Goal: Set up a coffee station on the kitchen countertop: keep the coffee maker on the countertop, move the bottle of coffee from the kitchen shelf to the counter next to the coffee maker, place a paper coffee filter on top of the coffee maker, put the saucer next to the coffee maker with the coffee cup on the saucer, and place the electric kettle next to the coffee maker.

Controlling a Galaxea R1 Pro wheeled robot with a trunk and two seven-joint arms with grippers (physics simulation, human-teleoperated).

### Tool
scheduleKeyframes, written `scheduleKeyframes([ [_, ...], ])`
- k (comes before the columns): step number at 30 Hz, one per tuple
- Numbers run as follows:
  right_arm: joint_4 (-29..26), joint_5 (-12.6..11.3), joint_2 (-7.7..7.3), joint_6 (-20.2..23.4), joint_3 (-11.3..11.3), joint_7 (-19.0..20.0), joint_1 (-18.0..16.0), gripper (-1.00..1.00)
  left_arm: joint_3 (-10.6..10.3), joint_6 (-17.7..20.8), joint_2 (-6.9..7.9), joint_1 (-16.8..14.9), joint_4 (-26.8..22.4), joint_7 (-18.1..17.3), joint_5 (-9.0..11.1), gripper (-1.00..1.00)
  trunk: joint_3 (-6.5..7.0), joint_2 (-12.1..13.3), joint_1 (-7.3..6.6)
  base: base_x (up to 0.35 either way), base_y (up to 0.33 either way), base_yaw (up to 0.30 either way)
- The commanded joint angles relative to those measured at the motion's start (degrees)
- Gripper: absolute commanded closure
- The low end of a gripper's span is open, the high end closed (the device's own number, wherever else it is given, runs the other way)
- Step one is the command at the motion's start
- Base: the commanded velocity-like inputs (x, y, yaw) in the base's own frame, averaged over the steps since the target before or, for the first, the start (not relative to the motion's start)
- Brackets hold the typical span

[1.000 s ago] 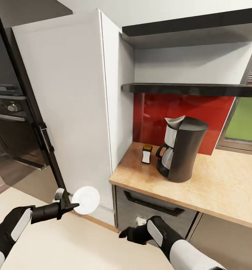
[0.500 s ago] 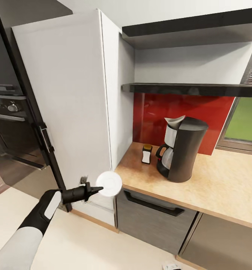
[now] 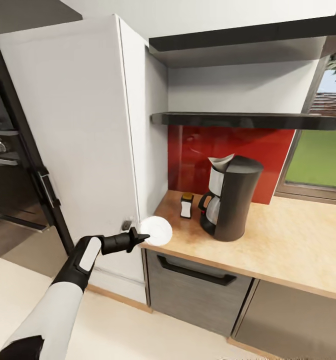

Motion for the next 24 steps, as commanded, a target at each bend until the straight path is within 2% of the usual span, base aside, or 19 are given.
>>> scheduleKeyframes([
  [1, -0.09, -0.63, 0.08, 0.33, 0.49, -0.16, -0.02, -1.00, 0.51, 0.26, -0.37, 0.06, -0.07, 0.08, -0.42, 1.00, -0.08, -0.13, 0.04, 0.000, 0.000, -0.255],
  [13, -0.16, -0.69, -0.06, 0.33, 0.40, 1.38, 0.00, -1.00, 1.07, 0.09, -1.05, 0.72, -0.09, 0.73, -0.42, 1.00, 0.41, -0.13, 0.04, 0.000, 0.000, -0.273],
  [14, -0.03, -0.45, -0.31, 0.33, 0.40, 1.45, 0.10, -1.00, 1.62, -0.21, -1.10, 0.73, 0.00, 1.40, -0.50, 1.00, 0.42, -0.13, 0.04, 0.000, 0.000, -0.291],
  [20, -0.03, -0.34, -1.17, 0.33, 0.48, 1.65, 0.50, -1.00, 1.86, -0.75, -1.90, 0.94, 0.00, 2.91, -0.38, 1.00, 0.43, -0.13, 0.04, 0.000, 0.000, -0.292],
  [24, -0.08, -0.46, -1.18, 0.33, 0.48, 2.58, 0.54, -1.00, 1.99, -2.62, -2.07, 1.87, 0.01, 3.16, 2.05, 1.00, 0.43, -0.13, 0.04, 0.000, 0.000, -0.290],
])
